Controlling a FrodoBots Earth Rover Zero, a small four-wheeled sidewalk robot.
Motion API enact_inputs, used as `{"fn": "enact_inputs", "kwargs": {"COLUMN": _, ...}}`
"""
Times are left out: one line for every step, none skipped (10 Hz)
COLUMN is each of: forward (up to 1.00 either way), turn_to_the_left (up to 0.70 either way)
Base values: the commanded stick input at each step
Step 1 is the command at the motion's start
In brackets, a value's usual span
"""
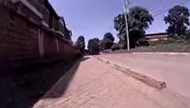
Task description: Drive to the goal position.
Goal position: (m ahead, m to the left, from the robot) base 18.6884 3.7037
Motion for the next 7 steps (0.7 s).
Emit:
{"fn": "enact_inputs", "kwargs": {"forward": 0.30, "turn_to_the_left": 0.00}}
{"fn": "enact_inputs", "kwargs": {"forward": 0.30, "turn_to_the_left": 0.00}}
{"fn": "enact_inputs", "kwargs": {"forward": 0.30, "turn_to_the_left": 0.00}}
{"fn": "enact_inputs", "kwargs": {"forward": 0.30, "turn_to_the_left": 0.00}}
{"fn": "enact_inputs", "kwargs": {"forward": 0.30, "turn_to_the_left": 0.00}}
{"fn": "enact_inputs", "kwargs": {"forward": 0.30, "turn_to_the_left": 0.00}}
{"fn": "enact_inputs", "kwargs": {"forward": 0.30, "turn_to_the_left": 0.00}}
